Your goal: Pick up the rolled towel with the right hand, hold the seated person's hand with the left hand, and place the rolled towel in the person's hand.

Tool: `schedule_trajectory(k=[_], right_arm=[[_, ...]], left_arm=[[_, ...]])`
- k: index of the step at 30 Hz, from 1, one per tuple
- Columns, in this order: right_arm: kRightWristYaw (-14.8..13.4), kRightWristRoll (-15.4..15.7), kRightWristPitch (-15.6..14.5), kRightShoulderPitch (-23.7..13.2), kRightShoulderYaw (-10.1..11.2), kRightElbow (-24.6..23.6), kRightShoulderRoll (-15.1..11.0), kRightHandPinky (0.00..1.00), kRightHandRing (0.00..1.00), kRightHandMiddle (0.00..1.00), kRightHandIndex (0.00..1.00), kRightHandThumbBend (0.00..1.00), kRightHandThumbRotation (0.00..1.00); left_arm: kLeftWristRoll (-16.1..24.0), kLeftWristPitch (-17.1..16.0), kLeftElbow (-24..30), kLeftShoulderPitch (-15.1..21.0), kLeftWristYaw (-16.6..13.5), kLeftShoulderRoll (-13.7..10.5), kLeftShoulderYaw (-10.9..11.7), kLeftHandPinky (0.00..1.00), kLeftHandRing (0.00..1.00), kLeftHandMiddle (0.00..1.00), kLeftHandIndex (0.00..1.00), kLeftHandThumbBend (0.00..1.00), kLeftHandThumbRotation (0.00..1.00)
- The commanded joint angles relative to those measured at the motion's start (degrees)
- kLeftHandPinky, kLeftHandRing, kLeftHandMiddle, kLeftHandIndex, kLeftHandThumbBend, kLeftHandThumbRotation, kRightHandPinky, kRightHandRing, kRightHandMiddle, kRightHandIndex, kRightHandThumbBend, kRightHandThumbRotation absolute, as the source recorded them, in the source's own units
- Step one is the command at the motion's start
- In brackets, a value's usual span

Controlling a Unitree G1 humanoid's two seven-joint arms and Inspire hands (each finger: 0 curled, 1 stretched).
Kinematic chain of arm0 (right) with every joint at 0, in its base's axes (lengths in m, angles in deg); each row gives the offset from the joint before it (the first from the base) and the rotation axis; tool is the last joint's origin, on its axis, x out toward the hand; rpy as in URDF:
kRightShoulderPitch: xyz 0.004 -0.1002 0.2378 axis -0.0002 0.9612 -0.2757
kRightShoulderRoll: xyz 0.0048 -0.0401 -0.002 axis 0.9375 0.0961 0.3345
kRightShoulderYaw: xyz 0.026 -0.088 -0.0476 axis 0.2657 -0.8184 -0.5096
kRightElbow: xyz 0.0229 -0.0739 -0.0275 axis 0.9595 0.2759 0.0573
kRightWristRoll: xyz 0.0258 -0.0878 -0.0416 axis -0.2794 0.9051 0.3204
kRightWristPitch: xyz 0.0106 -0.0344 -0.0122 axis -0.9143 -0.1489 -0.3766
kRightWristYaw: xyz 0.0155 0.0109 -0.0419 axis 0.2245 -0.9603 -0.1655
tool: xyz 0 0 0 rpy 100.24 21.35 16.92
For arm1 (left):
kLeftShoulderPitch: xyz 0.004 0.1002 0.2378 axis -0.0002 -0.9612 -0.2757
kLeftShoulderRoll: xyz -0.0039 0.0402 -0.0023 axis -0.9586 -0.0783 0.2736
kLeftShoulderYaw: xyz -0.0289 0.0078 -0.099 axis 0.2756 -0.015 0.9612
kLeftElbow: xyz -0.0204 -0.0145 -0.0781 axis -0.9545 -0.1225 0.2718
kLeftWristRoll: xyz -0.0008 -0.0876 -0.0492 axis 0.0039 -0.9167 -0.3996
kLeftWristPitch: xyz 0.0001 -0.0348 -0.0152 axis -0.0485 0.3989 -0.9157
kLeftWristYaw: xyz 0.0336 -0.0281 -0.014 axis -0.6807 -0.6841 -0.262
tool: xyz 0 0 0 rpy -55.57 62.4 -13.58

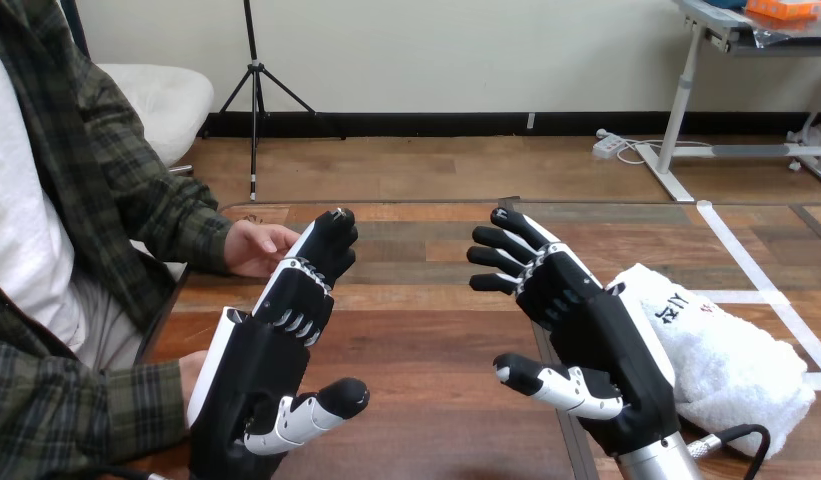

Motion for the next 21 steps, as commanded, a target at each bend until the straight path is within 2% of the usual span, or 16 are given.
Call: schedule_trajectory(k=[1, 21], right_arm=[[-0.99, 0.04, 1.65, -4.93, 0.87, -1.63, -0.84, 0.76, 0.83, 0.85, 0.87, 1.00, 0.42], [-0.49, -1.17, 1.83, -5.99, 0.69, -1.23, -2.08, 0.77, 0.83, 0.84, 0.87, 1.00, 0.38]], left_arm=[[-0.71, 0.01, 2.47, 2.57, 0.49, 0.38, 0.15, 0.96, 0.96, 0.95, 0.92, 1.00, 0.54], [1.13, -0.64, 2.25, 2.81, -0.71, 0.62, 0.51, 0.96, 0.96, 0.96, 0.92, 1.00, 0.55]])
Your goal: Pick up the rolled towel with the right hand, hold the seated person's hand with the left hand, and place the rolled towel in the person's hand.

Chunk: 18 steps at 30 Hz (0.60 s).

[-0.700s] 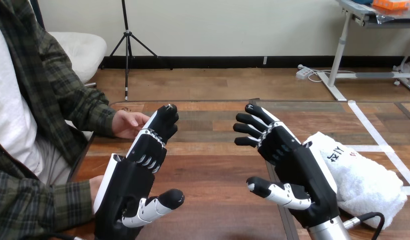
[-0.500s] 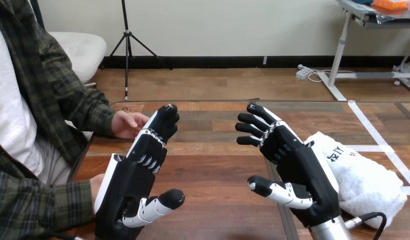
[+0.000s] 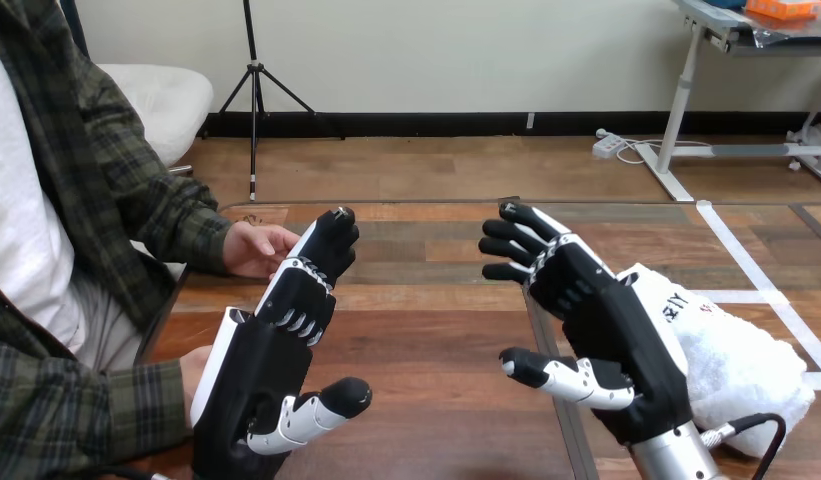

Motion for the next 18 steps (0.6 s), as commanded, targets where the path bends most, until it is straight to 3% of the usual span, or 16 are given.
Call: schedule_trajectory(k=[1, 10, 18], right_arm=[[0.11, -0.85, 1.65, -4.87, 0.53, -1.20, -0.07, 0.77, 0.83, 0.84, 0.87, 1.00, 0.38], [-0.75, 0.22, 1.96, -4.81, 0.64, -1.17, -0.54, 0.76, 0.83, 0.85, 0.87, 1.00, 0.40], [-3.41, 3.11, 1.73, -5.00, 1.59, -2.37, -2.44, 0.77, 0.83, 0.86, 0.87, 1.00, 0.43]], left_arm=[[0.72, -0.48, 2.32, 2.77, -0.46, 0.10, 0.47, 0.96, 0.96, 0.96, 0.92, 1.00, 0.55], [0.13, -0.26, 2.31, 2.84, -0.16, 0.12, 0.26, 0.96, 0.96, 0.96, 0.93, 1.00, 0.54], [0.45, -0.26, 2.45, 2.86, -0.56, 0.33, 0.24, 0.98, 0.96, 0.96, 0.92, 1.00, 0.54]])
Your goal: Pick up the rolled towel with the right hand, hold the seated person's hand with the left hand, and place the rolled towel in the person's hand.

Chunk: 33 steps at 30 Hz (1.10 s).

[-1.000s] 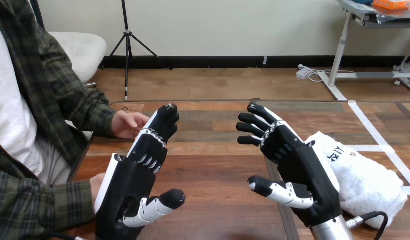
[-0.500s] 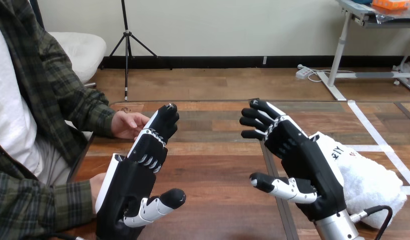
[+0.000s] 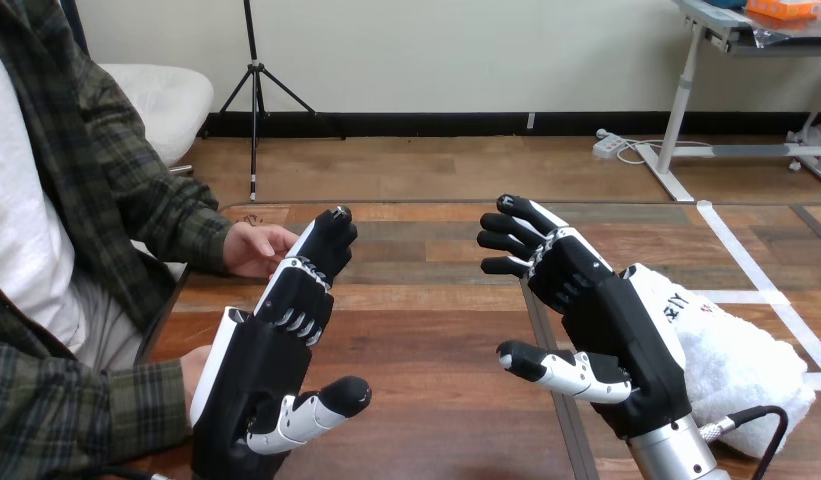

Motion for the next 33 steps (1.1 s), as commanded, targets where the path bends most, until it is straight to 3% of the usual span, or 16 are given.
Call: schedule_trajectory(k=[1, 4, 7, 16, 19, 20, 22, 26, 28, 33], right_arm=[[-1.91, 1.26, 1.28, -4.22, 1.63, -2.47, -2.35, 0.77, 0.84, 0.86, 0.88, 1.00, 0.43], [-2.37, 1.67, 0.64, -4.88, 2.14, -2.43, -3.68, 0.79, 0.85, 0.87, 0.88, 1.00, 0.43], [-5.96, 6.39, 1.27, -5.58, 3.31, -2.75, -5.54, 0.80, 0.87, 0.88, 0.88, 1.00, 0.44], [-12.83, 13.26, -7.94, -5.37, 5.40, -10.37, -11.29, 0.81, 0.88, 0.89, 0.90, 1.00, 0.48], [-13.86, 14.39, -14.09, -5.09, 5.76, -14.76, -13.63, 0.81, 0.88, 0.90, 0.92, 1.00, 0.50], [-13.16, 13.23, -17.27, -5.12, 5.82, -16.75, -14.56, 0.81, 0.88, 0.89, 0.92, 1.00, 0.50], [-12.21, 11.58, -20.90, -5.03, 5.89, -19.08, -15.58, 0.82, 0.89, 0.90, 0.92, 1.00, 0.49], [-12.32, 13.20, -29.95, -5.05, 6.77, -25.22, -19.19, 0.83, 0.91, 0.90, 0.94, 1.00, 0.49], [-11.64, 12.56, -32.67, -5.35, 7.10, -26.68, -20.48, 0.86, 0.92, 0.91, 0.95, 1.00, 0.48], [-11.00, 15.17, -39.44, -6.72, 7.99, -30.19, -25.12, 0.87, 0.94, 0.92, 0.95, 1.00, 0.48]], left_arm=[[0.49, -0.21, 2.49, 2.85, -0.35, 0.36, 0.23, 0.98, 0.96, 0.96, 0.92, 1.00, 0.54], [0.91, -0.48, 2.25, 3.09, -0.62, 0.55, 0.24, 0.98, 0.96, 0.96, 0.92, 1.00, 0.54], [0.65, -0.40, 2.28, 3.03, -0.45, 0.69, 0.09, 0.98, 0.96, 0.96, 0.92, 1.00, 0.54], [1.11, -0.59, 1.75, 3.29, -0.33, 0.98, -0.26, 0.99, 0.97, 0.96, 0.93, 1.00, 0.54], [1.39, -0.87, 1.55, 3.41, -0.50, 1.25, -0.29, 0.99, 0.97, 0.96, 0.93, 1.00, 0.55], [1.77, -1.20, 1.40, 3.48, -0.87, 1.45, -0.15, 0.99, 0.97, 0.96, 0.93, 1.00, 0.55], [2.39, -1.63, 1.28, 3.52, -1.41, 1.79, -0.01, 0.98, 0.96, 0.96, 0.92, 1.00, 0.55], [1.75, -1.24, 1.28, 3.66, -0.79, 2.11, -0.50, 0.98, 0.97, 0.96, 0.92, 1.00, 0.55], [2.16, -1.31, 1.48, 3.53, -1.22, 2.44, -0.51, 0.98, 0.97, 0.96, 0.92, 1.00, 0.55], [1.52, -0.83, 1.73, 3.55, -0.67, 2.86, -0.95, 0.99, 0.97, 0.96, 0.93, 1.00, 0.54]])
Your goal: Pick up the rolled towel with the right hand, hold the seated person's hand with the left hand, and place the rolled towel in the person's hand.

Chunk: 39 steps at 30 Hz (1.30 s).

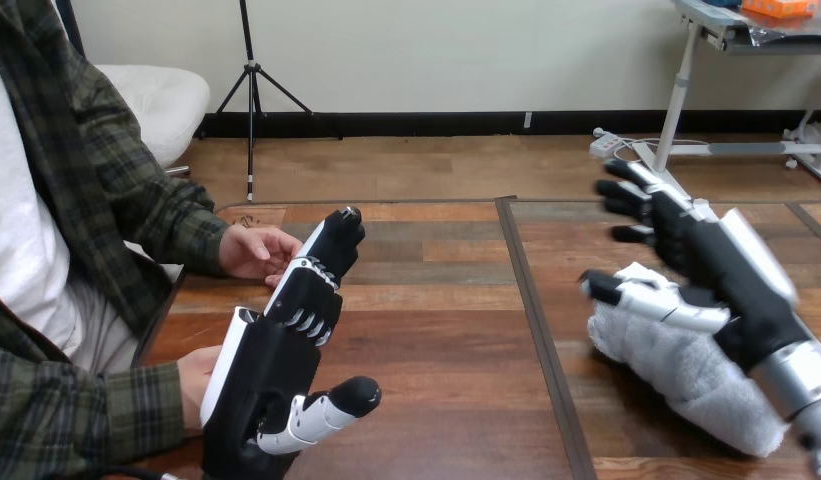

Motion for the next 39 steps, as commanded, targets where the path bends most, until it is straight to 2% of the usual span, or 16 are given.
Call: schedule_trajectory(k=[1, 6, 14, 20, 23, 27, 32, 39], right_arm=[[0.58, 1.78, -11.22, -6.19, 1.90, -13.17, -7.70, 0.87, 0.94, 0.92, 0.95, 1.00, 0.48], [3.27, 0.54, -17.82, -7.48, 2.35, -16.28, -11.62, 0.87, 0.95, 0.93, 0.96, 1.00, 0.46], [6.29, -0.10, -24.51, -9.51, 2.51, -18.19, -15.98, 0.87, 0.96, 0.95, 0.96, 1.00, 0.38], [7.95, 2.89, -30.19, -11.25, 1.22, -19.55, -19.95, 0.87, 0.96, 0.94, 0.95, 1.00, 0.35], [8.53, 4.00, -32.41, -11.75, 0.73, -20.13, -21.01, 0.87, 0.96, 0.93, 0.95, 1.00, 0.35], [10.19, 5.96, -36.65, -13.46, -0.97, -20.41, -22.76, 0.87, 0.96, 0.93, 0.95, 1.00, 0.34], [12.55, 7.98, -39.70, -16.10, -3.38, -19.00, -24.17, 0.88, 0.97, 0.94, 0.96, 1.00, 0.33], [14.87, 10.20, -40.28, -19.76, -6.32, -14.66, -24.80, 0.88, 0.97, 0.97, 0.98, 0.99, 0.32]], left_arm=[[0.26, -0.67, 1.89, 3.48, -0.11, 1.35, -0.67, 0.99, 0.97, 0.96, 0.93, 1.00, 0.54], [1.07, -1.40, 1.82, 3.46, -0.78, 1.92, -0.45, 1.00, 0.97, 0.96, 0.93, 1.00, 0.54], [1.48, -1.56, 2.08, 3.00, -1.15, 2.53, -0.52, 1.00, 0.97, 0.97, 0.93, 1.00, 0.53], [2.14, -1.89, 1.90, 2.86, -1.57, 2.79, -0.51, 1.00, 0.97, 0.97, 0.93, 1.00, 0.54], [2.49, -1.97, 1.97, 2.78, -1.85, 2.92, -0.52, 1.00, 0.97, 0.96, 0.93, 1.00, 0.55], [2.53, -2.00, 1.99, 2.71, -1.98, 3.04, -0.63, 1.00, 0.97, 0.97, 0.93, 1.00, 0.55], [2.66, -1.77, 2.37, 2.50, -2.20, 3.05, -0.77, 1.00, 0.97, 0.97, 0.93, 1.00, 0.55], [2.54, -1.84, 2.63, 2.34, -2.03, 2.95, -0.92, 1.00, 0.97, 0.97, 0.93, 1.00, 0.55]])
